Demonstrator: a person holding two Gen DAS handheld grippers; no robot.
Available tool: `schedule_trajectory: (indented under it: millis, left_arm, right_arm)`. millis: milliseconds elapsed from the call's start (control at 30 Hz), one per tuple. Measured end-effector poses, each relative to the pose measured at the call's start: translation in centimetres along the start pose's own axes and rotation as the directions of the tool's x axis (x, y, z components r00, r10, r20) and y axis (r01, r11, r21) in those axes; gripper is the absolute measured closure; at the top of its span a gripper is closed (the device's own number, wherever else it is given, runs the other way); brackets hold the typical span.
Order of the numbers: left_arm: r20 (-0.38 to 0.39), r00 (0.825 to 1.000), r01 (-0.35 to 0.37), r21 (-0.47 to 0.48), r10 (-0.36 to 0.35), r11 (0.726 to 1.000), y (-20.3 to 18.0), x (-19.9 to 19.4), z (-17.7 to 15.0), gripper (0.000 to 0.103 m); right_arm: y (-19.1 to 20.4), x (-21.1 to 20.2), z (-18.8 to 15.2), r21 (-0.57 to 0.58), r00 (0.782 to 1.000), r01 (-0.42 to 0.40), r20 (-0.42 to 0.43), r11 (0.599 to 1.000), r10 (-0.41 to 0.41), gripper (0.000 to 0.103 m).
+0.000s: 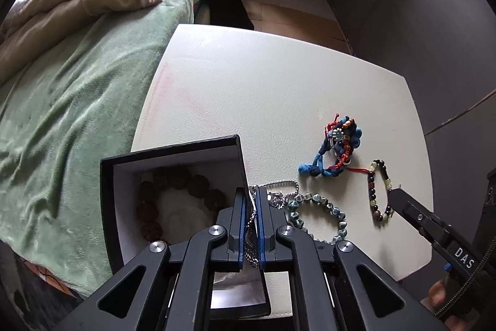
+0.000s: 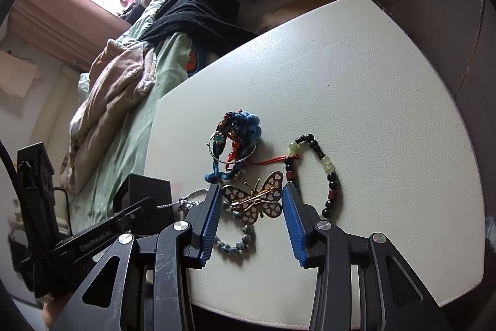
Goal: Organize jewelry
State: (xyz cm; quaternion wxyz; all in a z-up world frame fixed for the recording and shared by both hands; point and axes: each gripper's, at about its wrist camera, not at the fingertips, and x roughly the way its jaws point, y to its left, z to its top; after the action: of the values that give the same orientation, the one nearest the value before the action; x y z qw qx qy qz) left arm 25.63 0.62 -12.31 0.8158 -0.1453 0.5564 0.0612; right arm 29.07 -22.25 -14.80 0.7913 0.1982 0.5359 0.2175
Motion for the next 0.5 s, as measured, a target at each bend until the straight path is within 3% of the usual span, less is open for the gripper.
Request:
schedule_trajectory:
  millis: [367, 500]
  left_arm:
    - [-0.025, 0.999, 0.042, 0.004, -0.042, 0.999, 0.06, -0.08, -0.27, 0.097]
    - [-0.024, 1.000, 0.015, 0.043, -0.014, 0.999, -0.62, -0.38, -0.26, 0.097]
  right_arm:
    - [0.39, 0.36, -0.23, -0.008, 1.000, 0.010, -0.006, 1.000, -0.010, 0.062]
    - [0.24, 0.40, -0.17, -0.005, 1.000, 0.014, -0.006, 1.000, -0.014, 0.062]
